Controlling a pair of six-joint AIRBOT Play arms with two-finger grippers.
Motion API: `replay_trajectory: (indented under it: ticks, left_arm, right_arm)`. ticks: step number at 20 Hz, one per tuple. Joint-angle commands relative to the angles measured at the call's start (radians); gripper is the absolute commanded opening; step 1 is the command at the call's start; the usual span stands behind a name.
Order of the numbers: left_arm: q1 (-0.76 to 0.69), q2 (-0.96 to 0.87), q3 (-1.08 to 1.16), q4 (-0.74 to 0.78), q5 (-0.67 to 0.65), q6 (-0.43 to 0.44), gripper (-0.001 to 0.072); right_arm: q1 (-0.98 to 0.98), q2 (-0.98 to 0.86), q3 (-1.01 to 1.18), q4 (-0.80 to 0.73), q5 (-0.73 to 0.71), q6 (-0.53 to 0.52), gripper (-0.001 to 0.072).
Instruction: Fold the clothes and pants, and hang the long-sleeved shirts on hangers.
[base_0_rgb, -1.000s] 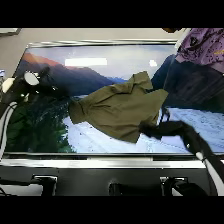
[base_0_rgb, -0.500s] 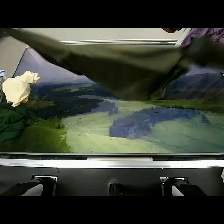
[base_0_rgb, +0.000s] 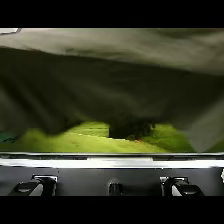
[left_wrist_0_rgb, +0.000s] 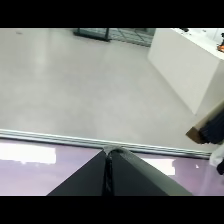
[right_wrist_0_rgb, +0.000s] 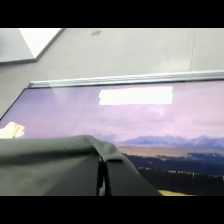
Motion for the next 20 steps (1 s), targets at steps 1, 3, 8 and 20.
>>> replay_trajectory:
  ticks: [1, 3, 8, 20]
  left_arm:
    - [0.001, -0.048, -0.044, 0.050, 0.001, -0.025, 0.0011]
    - [0.001, -0.169, -0.062, 0.049, 0.003, 0.005, 0.0011]
    - [0.000, -0.595, -0.062, 0.049, 0.060, 0.072, 0.0011]
    - [-0.081, -1.061, -0.059, -0.031, 0.214, 0.040, 0.0189]
  right_arm:
    - [0.000, -0.093, 0.011, -0.008, -0.040, 0.078, 0.0028]
    - [0.001, -0.226, 0.006, 0.008, -0.089, 0.093, 0.0028]
    - [0.083, -0.633, -0.079, -0.004, -0.067, 0.025, 0.0028]
    - [0.118, -1.160, -0.081, 0.050, 0.264, 0.013, 0.0116]
